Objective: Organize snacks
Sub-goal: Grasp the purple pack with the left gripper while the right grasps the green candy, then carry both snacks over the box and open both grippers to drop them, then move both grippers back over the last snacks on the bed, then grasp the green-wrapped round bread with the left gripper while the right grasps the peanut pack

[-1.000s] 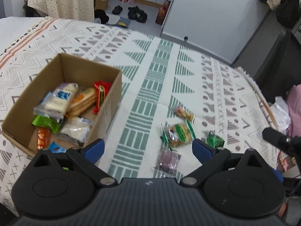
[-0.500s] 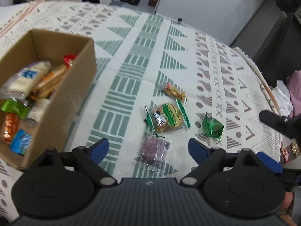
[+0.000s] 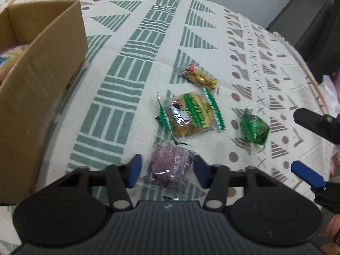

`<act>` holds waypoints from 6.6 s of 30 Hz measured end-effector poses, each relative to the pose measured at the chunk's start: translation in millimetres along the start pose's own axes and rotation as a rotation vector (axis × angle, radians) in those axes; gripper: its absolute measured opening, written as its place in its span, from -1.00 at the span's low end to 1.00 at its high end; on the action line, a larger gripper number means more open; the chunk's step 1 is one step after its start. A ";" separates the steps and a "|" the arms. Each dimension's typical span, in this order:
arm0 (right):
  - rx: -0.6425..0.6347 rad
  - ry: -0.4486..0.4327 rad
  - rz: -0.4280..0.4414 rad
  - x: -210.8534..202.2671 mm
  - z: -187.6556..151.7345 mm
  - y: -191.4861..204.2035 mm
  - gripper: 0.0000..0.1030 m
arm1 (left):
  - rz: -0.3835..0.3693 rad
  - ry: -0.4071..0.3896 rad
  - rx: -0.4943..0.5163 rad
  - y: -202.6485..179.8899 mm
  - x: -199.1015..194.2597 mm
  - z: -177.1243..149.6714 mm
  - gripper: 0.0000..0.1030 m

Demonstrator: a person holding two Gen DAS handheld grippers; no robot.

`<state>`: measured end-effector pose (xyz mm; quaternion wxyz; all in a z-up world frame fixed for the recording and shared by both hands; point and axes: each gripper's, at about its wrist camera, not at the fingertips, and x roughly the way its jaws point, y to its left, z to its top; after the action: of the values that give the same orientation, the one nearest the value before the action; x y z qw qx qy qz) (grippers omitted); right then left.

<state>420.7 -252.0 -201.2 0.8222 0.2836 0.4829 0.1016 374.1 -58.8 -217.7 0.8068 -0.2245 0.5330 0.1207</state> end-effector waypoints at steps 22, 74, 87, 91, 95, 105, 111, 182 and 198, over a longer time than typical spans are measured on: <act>-0.127 0.001 -0.103 69.8 -7.1 7.9 -0.29 | -0.049 0.007 -0.131 41.2 -9.9 23.1 -0.34; -0.430 -0.045 0.370 -25.7 -86.9 161.8 -0.32 | 0.024 -0.315 -0.258 157.9 -178.0 32.7 -0.34; -0.515 0.036 0.402 -12.1 -121.2 191.2 -0.31 | 0.119 -0.277 -0.334 193.9 -161.5 31.5 -0.23; -0.545 0.076 0.411 -9.7 -131.5 197.5 -0.29 | 0.112 -0.273 -0.345 199.8 -162.8 33.1 -0.18; -0.565 0.104 0.414 -9.9 -135.8 199.2 -0.18 | 0.123 -0.278 -0.341 199.1 -163.1 33.0 0.05; -0.553 0.076 0.375 -23.3 -119.7 189.4 0.23 | 0.176 -0.285 -0.319 186.3 -166.3 28.3 0.51; -0.563 0.036 0.325 -33.7 -104.8 174.7 0.68 | 0.173 -0.296 -0.290 167.5 -167.9 24.8 0.62; -0.068 -0.044 0.060 4.9 14.1 11.2 0.69 | -0.069 -0.051 -0.012 -13.8 7.4 52.2 0.59; -0.082 0.012 0.038 51.3 13.7 12.3 0.61 | -0.013 0.016 0.066 -27.7 31.9 68.0 0.08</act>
<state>460.0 -224.3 -226.9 0.8283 0.2581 0.4776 0.1387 453.8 -51.0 -217.9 0.8103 -0.2021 0.5416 0.0960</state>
